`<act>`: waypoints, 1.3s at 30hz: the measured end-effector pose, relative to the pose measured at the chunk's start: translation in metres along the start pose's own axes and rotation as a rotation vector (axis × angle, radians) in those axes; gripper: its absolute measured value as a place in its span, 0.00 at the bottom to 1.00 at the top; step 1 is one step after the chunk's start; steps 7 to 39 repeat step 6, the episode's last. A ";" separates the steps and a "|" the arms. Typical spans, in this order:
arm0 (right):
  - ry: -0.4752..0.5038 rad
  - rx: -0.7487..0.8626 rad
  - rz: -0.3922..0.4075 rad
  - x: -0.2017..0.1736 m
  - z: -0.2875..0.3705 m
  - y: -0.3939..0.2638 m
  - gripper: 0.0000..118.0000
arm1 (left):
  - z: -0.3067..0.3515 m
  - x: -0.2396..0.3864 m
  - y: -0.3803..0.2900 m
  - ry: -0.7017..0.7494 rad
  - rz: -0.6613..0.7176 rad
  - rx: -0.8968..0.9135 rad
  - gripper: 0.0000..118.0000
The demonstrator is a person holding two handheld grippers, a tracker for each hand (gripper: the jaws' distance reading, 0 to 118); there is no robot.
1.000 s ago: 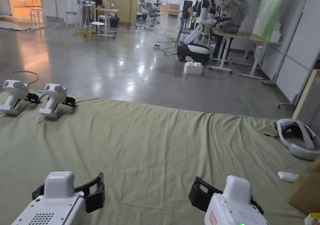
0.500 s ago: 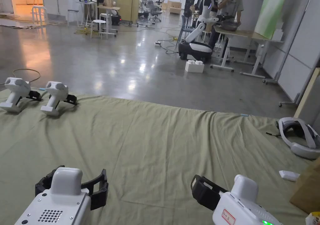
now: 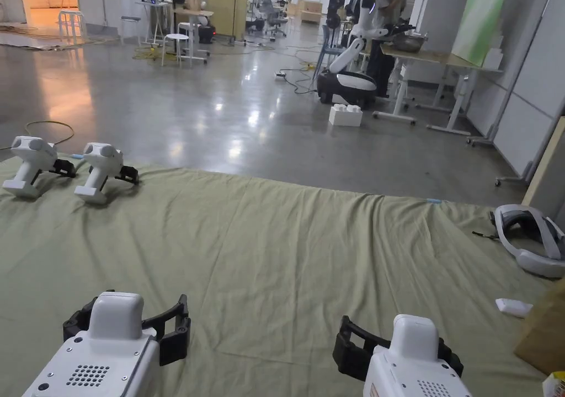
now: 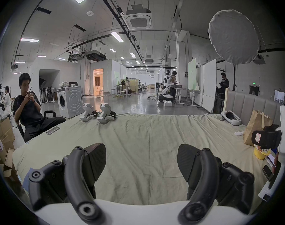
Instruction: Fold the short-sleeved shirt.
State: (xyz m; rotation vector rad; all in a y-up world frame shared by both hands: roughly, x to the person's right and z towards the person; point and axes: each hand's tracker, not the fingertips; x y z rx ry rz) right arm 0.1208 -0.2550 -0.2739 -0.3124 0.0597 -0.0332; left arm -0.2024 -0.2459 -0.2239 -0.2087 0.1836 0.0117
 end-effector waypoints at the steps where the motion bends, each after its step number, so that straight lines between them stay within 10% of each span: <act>1: 0.002 0.001 0.001 0.000 -0.001 -0.002 0.97 | 0.000 0.000 0.000 -0.002 -0.002 0.001 0.84; 39: 0.008 0.009 -0.008 0.000 -0.003 -0.009 0.97 | 0.000 -0.003 -0.002 0.000 -0.008 -0.004 0.84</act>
